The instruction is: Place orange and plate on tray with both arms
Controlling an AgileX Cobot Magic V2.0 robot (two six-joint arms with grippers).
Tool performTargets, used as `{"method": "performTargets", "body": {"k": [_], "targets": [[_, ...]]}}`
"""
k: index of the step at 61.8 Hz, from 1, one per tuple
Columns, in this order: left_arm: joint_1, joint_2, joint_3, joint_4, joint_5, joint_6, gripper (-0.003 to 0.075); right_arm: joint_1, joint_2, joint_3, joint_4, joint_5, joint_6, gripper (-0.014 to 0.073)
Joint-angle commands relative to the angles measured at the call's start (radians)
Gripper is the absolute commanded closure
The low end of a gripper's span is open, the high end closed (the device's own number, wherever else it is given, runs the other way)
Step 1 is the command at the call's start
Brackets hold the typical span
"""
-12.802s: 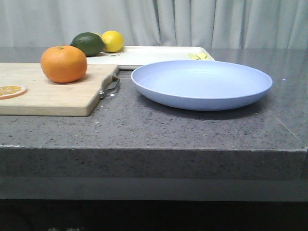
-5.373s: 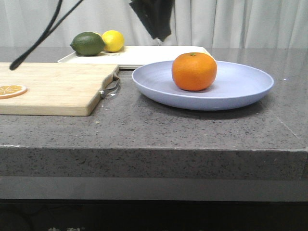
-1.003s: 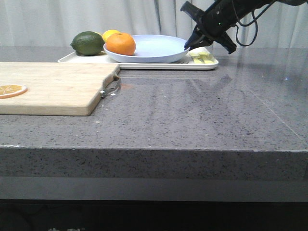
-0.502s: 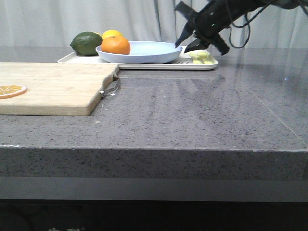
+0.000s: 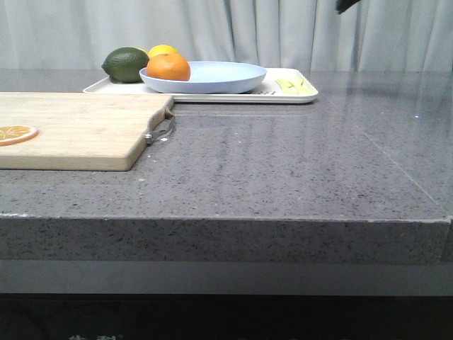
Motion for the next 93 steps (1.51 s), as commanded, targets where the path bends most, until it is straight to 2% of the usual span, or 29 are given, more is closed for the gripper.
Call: {"method": "performTargets", "body": {"k": [1,11,22,27,36,48,58,73,85,93], "targets": [[0.002,0.010,-0.024,-0.005,-0.083,-0.004,0.0738,-0.003,-0.128,-0.087,-0.047,0.072,-0.039,0.0655],[0.002,0.010,-0.024,-0.005,-0.083,-0.004,0.0738,-0.002,-0.233,-0.068,-0.085,0.074,-0.107,0.0655],[0.002,0.010,-0.024,-0.005,-0.083,-0.004,0.0738,-0.002,-0.406,0.125,-0.151,0.073,-0.125,0.0655],[0.002,0.010,-0.024,-0.005,-0.083,-0.004,0.0738,0.007,-0.510,0.277,-0.151,0.071,-0.153,0.0655],[0.002,0.010,-0.024,-0.005,-0.083,-0.004,0.0738,0.020,-0.741,0.660,-0.154,0.068,-0.260,0.0655],[0.002,0.010,-0.024,-0.005,-0.083,-0.004,0.0738,0.020,-1.002,1.143,-0.167,0.024,-0.302,0.0655],[0.002,0.010,-0.024,-0.005,-0.083,-0.004,0.0738,0.020,-1.203,1.513,-0.167,-0.118,-0.318,0.0655],[0.002,0.010,-0.024,-0.005,-0.083,-0.004,0.0738,0.020,-1.497,2.023,-0.167,-0.457,-0.342,0.0655],[0.002,0.010,-0.024,-0.005,-0.083,-0.004,0.0738,0.020,-1.741,2.339,-0.167,-0.682,-0.342,0.0655],[0.002,0.010,-0.024,-0.005,-0.083,-0.004,0.0738,0.020,-1.946,2.477,-0.167,-0.832,-0.341,0.0655]]}}
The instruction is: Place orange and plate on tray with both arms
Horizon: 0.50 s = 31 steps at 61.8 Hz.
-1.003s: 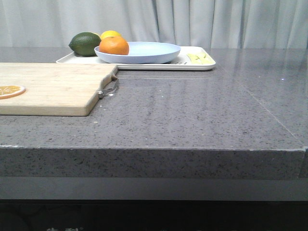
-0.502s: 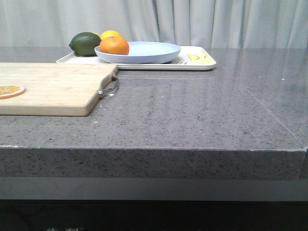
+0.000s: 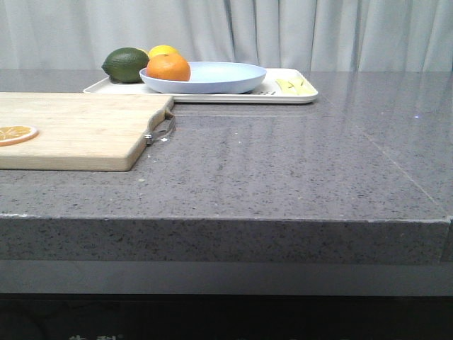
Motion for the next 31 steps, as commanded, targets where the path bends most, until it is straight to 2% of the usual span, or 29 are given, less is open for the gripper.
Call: {"method": "performTargets", "body": {"k": [1,16,31], "targets": [[0.002,0.011,-0.024,-0.005,-0.082,-0.004,0.0738,-0.002,-0.135,0.054,-0.007,-0.194,-0.010,0.0655],[0.002,0.011,-0.024,-0.005,-0.082,-0.004,0.0738,-0.002,-0.406,0.137,-0.007,-0.287,-0.010,0.0655],[0.002,0.011,-0.024,-0.005,-0.082,-0.004,0.0738,-0.002,-0.447,0.138,-0.007,-0.284,-0.010,0.0655]]}}
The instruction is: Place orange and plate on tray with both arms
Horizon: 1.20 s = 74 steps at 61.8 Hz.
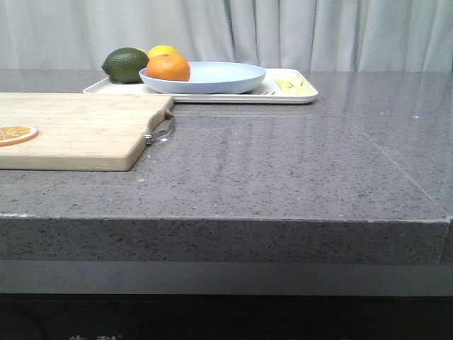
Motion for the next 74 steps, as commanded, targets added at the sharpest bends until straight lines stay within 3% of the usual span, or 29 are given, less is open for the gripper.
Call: {"method": "performTargets", "body": {"k": [1,58,74], "targets": [[0.002,0.011,-0.024,-0.005,-0.080,-0.004,0.0738,-0.002,0.009,-0.023,-0.007,-0.083,-0.008,0.0655],[0.002,0.011,-0.024,-0.009,-0.080,-0.004,0.0738,-0.002,0.009,-0.023,-0.007,-0.083,-0.008,0.0655],[0.051,-0.130,0.143,-0.039,-0.288,-0.004,0.0738,-0.002,0.009,-0.023,-0.007,-0.083,-0.008,0.0655]]}}
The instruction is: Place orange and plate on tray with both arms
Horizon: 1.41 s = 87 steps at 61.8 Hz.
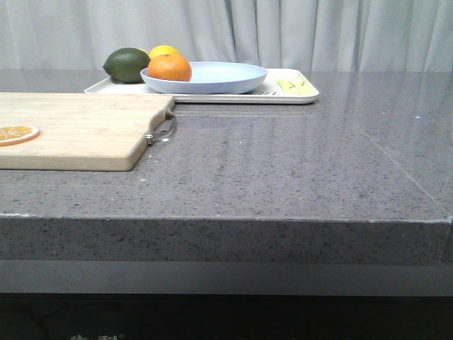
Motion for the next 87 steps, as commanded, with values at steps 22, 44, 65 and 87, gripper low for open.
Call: {"method": "performTargets", "body": {"k": [22,44,65,87], "targets": [[0.044,-0.050,0.286,-0.093,-0.324,-0.004,0.0738,-0.002,0.009,-0.026,-0.007,-0.083,-0.007,0.0655],[0.044,-0.050,0.325,-0.120,-0.362,-0.004,0.0738,-0.002,0.009,-0.026,-0.007,-0.083,-0.007,0.0655],[0.044,-0.050,0.325,-0.120,-0.362,-0.004,0.0738,-0.002,0.009,-0.026,-0.007,-0.083,-0.007,0.0655],[0.044,-0.050,0.325,-0.120,-0.362,-0.004,0.0738,-0.002,0.009,-0.026,-0.007,-0.083,-0.007,0.0655]]}}
